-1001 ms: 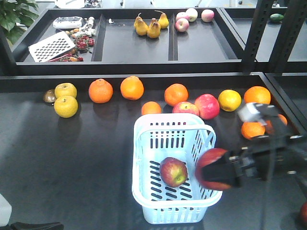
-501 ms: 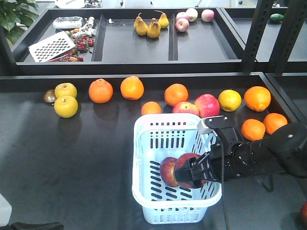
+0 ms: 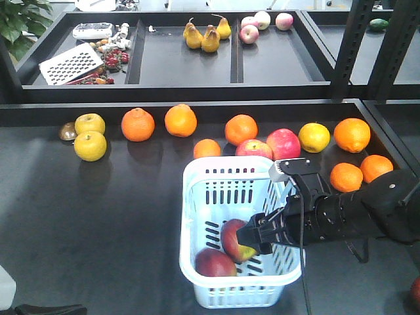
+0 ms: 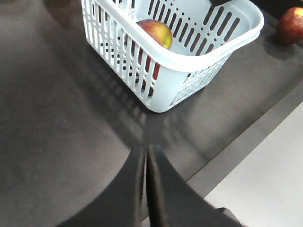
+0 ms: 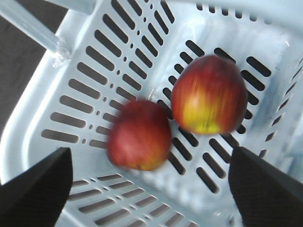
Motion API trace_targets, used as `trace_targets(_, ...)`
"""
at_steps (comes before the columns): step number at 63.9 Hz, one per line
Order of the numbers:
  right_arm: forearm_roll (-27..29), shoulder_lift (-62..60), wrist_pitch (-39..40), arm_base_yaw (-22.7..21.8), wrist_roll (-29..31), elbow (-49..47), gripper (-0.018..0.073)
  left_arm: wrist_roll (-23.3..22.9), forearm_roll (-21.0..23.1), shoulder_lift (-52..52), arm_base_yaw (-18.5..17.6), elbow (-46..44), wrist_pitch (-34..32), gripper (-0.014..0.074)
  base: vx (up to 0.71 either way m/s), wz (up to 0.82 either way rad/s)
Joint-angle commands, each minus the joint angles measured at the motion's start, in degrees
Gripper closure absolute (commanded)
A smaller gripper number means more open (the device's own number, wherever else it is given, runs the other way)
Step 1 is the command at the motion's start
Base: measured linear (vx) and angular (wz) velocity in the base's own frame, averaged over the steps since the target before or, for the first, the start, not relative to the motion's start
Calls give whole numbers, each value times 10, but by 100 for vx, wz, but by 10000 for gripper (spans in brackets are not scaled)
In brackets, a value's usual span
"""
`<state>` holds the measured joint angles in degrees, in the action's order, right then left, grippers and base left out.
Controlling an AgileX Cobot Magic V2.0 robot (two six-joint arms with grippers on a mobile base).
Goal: Pick three apples into basket with both arms
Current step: 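Grasp the second red apple and release it into the basket, then reach the right gripper to a third red apple and grasp it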
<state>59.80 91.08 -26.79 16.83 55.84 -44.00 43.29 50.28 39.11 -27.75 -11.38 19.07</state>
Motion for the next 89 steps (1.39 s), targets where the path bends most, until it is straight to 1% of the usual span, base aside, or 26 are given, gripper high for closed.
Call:
trace_targets(1, 15, -19, -1, 0, 6, -15, -36, -2, 16, -1, -1, -14, -22, 603, 0, 0)
trace_targets(6, 15, -21, -20, 0, 10, -15, 14, -2, 16, -1, -1, -14, -22, 603, 0, 0)
trace_targets(10, 13, -27, -39, -1, 10, -15, 77, -2, 16, -1, -1, -14, -22, 603, 0, 0)
trace_targets(15, 8, -41, -57, -2, 10, -15, 184, -2, 16, -1, -1, -14, -22, 603, 0, 0)
trace_targets(22, -18, -74, -84, -2, -6, -15, 386, -2, 16, -1, -1, -14, -23, 603, 0, 0)
trace_targets(23, -27, -80, -88, -2, -10, -15, 427, -2, 16, -1, -1, -14, -23, 603, 0, 0)
trace_targets(26, -51, -95, -97, -2, -32, -15, 508, -2, 16, -1, -1, -14, -23, 603, 0, 0)
trace_targets(28, -78, -107, -107, -2, -54, -15, 573, -2, 16, -1, -1, -14, -23, 603, 0, 0)
trace_targets(31, -126, -124, -119, -2, -96, -15, 573, -2, 16, -1, -1, -14, -23, 603, 0, 0)
trace_targets(35, -204, -149, -132, -2, -188, -15, 568, -2, 16, -1, -1, -14, -23, 603, 0, 0)
trace_targets(39, -299, -175, -142, -2, -278, -15, 566, -2, 16, -1, -1, -14, -23, 603, 0, 0)
trace_targets(42, -395, -198, -149, -2, -351, -15, 566, -2, 16, -1, -1, -14, -23, 603, 0, 0)
trace_targets(45, -472, -214, -157, -3, -419, -15, 564, -2, 16, -1, -1, -14, -23, 603, 0, 0)
trace_targets(46, -511, -221, -161, -3, -454, -15, 564, -2, 16, -1, -1, -14, -23, 603, 0, 0)
trace_targets(48, -564, -228, -168, -3, -514, -15, 564, -2, 16, -1, -1, -14, -23, 603, 0, 0)
trace_targets(50, -628, -234, -177, -3, -558, -15, 564, -2, 16, -1, -1, -14, -23, 603, 0, 0)
trace_targets(54, -731, -243, -207, -3, -655, -15, 564, -2, 16, -1, -1, -14, -22, 603, 0, 0)
trace_targets(57, -784, -244, -225, -3, -710, -15, 561, -2, 16, -1, -1, -14, -22, 603, 0, 0)
trace_targets(59, -820, -244, -235, -3, -734, -15, 560, -2, 16, -1, -1, -14, -22, 603, 0, 0)
trace_targets(61, -841, -243, -246, -3, -752, -15, 559, -2, 16, -1, -1, -14, -22, 603, 0, 0)
trace_targets(64, -857, -242, -252, -12, -769, -15, 553, -2, 16, -1, -1, -14, -22, 603, 0, 0)
trace_targets(68, -859, -242, -251, -35, -770, -15, 538, -2, 16, -1, -1, -14, -22, 603, 0, 0)
trace_targets(73, -851, -240, -246, -86, -760, -15, 503, -2, 17, -1, -1, -14, -22, 603, 0, 0)
trace_targets(76, -840, -236, -241, -126, -743, -15, 469, -2, 17, -1, -1, -14, -22, 603, 0, 0)
trace_targets(83, -787, -221, -226, -231, -674, -15, 361, -2, 17, -1, -1, -14, -22, 603, 0, 0)
trace_targets(89, -712, -194, -219, -313, -603, -15, 217, -2, 17, -1, -1, -14, -22, 603, 0, 0)
